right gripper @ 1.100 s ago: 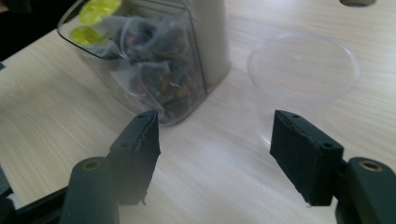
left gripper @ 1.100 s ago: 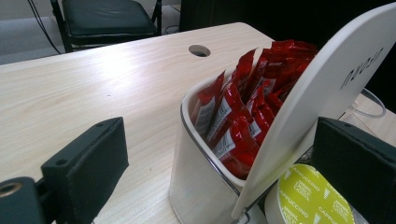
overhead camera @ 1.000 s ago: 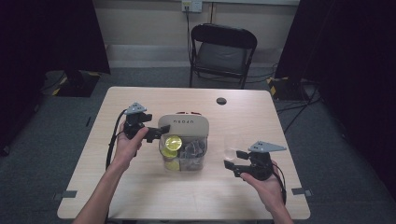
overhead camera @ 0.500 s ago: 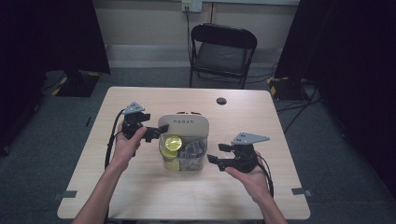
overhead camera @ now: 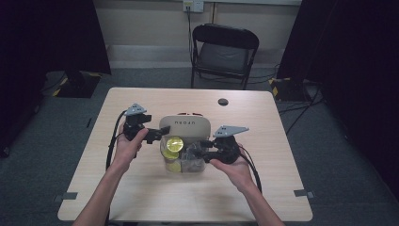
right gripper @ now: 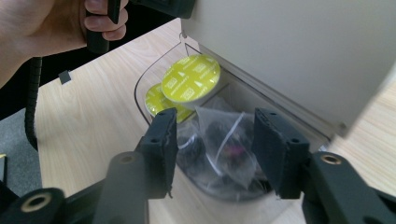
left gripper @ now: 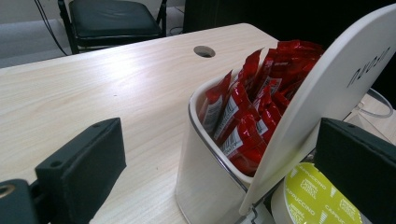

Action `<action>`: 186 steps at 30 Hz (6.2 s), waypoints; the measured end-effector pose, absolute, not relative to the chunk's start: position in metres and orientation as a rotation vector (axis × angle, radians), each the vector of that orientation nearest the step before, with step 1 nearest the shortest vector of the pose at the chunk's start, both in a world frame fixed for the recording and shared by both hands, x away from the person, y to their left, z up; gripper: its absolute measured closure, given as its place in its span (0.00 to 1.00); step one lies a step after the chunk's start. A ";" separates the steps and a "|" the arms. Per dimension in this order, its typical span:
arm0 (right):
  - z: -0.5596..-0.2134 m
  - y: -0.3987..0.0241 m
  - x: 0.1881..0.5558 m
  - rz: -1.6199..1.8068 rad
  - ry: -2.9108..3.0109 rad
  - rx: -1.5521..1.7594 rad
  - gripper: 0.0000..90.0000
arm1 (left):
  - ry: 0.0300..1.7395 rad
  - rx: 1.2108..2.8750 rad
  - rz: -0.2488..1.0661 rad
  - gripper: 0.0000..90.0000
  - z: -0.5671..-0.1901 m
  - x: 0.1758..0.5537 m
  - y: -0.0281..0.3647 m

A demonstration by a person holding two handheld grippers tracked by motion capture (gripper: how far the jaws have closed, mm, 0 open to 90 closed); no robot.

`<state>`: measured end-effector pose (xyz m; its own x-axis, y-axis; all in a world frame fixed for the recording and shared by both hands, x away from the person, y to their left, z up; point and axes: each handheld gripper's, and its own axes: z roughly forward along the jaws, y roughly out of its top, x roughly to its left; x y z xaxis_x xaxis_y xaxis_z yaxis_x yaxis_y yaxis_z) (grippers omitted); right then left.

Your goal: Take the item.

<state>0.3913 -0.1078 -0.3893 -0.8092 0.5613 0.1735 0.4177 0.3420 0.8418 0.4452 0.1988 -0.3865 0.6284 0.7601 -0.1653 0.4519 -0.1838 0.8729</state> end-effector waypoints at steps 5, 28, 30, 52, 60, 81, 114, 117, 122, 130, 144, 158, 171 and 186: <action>-0.393 -0.100 0.402 1.472 2.468 0.892 0.62 | 0.975 1.824 0.368 0.02 -0.387 0.446 0.199; -0.407 -0.093 0.415 1.422 2.507 0.937 0.82 | 0.979 1.813 0.367 0.04 -0.385 0.444 0.200; -0.408 -0.094 0.416 1.420 2.501 0.940 0.86 | 0.981 1.811 0.367 0.04 -0.385 0.444 0.201; -0.403 -0.104 0.415 1.492 2.445 0.949 1.00 | 0.978 1.821 0.360 0.05 -0.387 0.444 0.199; -0.399 -0.106 0.413 1.507 2.427 0.945 1.00 | 0.983 1.826 0.354 0.03 -0.388 0.445 0.200; -0.388 -0.113 0.406 1.529 2.403 0.927 1.00 | 0.990 1.821 0.337 0.00 -0.390 0.448 0.200; -0.364 -0.144 0.397 1.617 2.323 0.896 1.00 | 0.986 1.821 0.336 0.00 -0.391 0.448 0.201; -0.361 -0.150 0.397 1.627 2.307 0.898 1.00 | 0.985 1.821 0.335 0.00 -0.391 0.448 0.201; -0.357 -0.157 0.396 1.628 2.286 0.902 1.00 | 0.988 1.820 0.334 0.00 -0.391 0.448 0.201; -0.355 -0.164 0.397 1.621 2.268 0.916 1.00 | 0.983 1.826 0.332 0.00 -0.392 0.448 0.201; -0.357 -0.182 0.400 1.610 2.232 0.969 1.00 | 0.991 1.817 0.326 0.00 -0.392 0.448 0.200; -0.363 -0.208 0.405 1.602 2.175 1.068 1.00 | 0.992 1.816 0.322 0.00 -0.393 0.448 0.200; -0.376 -0.223 0.413 1.548 2.157 1.142 1.00 | 0.992 1.830 0.315 0.00 -0.394 0.449 0.201; -0.388 -0.227 0.418 1.449 2.174 1.192 1.00 | 0.993 1.829 0.313 0.00 -0.393 0.449 0.201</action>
<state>0.4179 -0.2273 -0.3881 -0.6253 0.7517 0.2099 0.4828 0.1613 0.8608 0.4487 0.2008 -0.3934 0.6304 0.7469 -0.2113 0.4909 -0.1728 0.8539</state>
